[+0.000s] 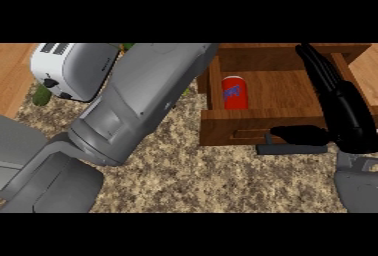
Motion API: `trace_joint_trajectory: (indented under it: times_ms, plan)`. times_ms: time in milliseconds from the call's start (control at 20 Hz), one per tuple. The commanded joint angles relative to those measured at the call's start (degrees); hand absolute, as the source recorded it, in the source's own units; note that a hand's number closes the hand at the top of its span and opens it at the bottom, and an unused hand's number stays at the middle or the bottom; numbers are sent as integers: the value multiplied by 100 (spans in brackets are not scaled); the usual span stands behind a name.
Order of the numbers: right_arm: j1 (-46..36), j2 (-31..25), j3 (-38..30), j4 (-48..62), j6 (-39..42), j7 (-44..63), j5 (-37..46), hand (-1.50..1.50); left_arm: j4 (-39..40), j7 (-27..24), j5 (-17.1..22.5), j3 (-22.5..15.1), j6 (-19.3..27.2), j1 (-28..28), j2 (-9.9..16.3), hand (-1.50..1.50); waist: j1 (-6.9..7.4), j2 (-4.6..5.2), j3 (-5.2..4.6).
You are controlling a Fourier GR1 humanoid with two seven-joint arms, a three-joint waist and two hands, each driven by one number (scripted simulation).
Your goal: Pick up the can, place it into the drawer and close the drawer
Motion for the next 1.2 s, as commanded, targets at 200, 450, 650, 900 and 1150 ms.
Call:
trace_joint_trajectory:
  times_ms: [200,450,650,900,1150]
  plan:
    - [-892,242,377,2142,-827,-434,1202,-150,-128,81,15,170,-233,40,28,-150,227,-49,-4]
    - [-1311,553,387,3480,-1634,-702,1683,-150,-180,379,-112,164,-217,-39,360,-150,293,-57,-1]
    - [-2053,697,94,4553,-2117,-732,1825,-150,-469,328,-180,131,-432,354,599,-150,420,-80,-6]
    - [-2434,973,-83,5609,-3310,-739,2230,-150,-735,435,-295,66,-333,625,644,-150,462,-70,-4]
    - [-3305,827,-451,6506,-3581,-918,2146,-150,-1060,605,-349,76,-597,928,1096,-150,497,-61,-5]
